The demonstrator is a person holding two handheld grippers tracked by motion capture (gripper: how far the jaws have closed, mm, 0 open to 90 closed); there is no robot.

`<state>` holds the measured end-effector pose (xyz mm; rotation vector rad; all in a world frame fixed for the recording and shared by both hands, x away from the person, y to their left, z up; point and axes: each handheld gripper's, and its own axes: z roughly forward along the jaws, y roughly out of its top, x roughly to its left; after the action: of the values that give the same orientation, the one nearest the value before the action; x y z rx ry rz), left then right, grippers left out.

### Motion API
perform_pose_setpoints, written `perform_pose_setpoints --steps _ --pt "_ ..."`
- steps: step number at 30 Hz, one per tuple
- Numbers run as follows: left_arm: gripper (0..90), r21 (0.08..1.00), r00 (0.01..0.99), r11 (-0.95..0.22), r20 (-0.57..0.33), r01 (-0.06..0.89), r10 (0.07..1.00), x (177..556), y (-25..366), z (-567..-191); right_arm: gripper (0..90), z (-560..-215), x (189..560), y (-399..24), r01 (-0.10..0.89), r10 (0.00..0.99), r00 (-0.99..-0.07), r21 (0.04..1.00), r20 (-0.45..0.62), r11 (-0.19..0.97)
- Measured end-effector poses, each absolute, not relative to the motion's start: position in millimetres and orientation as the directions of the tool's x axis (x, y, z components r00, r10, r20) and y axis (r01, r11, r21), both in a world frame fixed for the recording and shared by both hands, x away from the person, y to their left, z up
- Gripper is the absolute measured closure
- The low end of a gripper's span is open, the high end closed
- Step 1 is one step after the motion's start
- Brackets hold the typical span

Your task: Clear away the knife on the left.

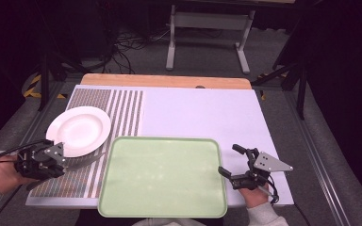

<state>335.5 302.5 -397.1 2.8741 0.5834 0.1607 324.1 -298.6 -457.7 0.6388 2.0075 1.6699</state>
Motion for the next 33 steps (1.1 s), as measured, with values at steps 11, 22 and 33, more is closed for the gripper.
perform_pose_setpoints --steps 11,22,33 --pt "80.2 0.262 0.882 -0.862 0.071 0.433 0.465 330 288 -382 3.1 -458 324 -299 0.067 0.610 -0.792 0.986 -0.042 0.155" --pt "80.2 0.313 0.859 -0.823 0.042 0.473 0.510 327 273 -376 3.1 -458 324 -299 0.068 0.612 -0.790 0.985 -0.044 0.158" --pt "80.2 0.388 0.818 -0.745 -0.041 0.543 0.574 328 265 -369 3.1 -457 324 -299 0.065 0.611 -0.790 0.985 -0.046 0.157"
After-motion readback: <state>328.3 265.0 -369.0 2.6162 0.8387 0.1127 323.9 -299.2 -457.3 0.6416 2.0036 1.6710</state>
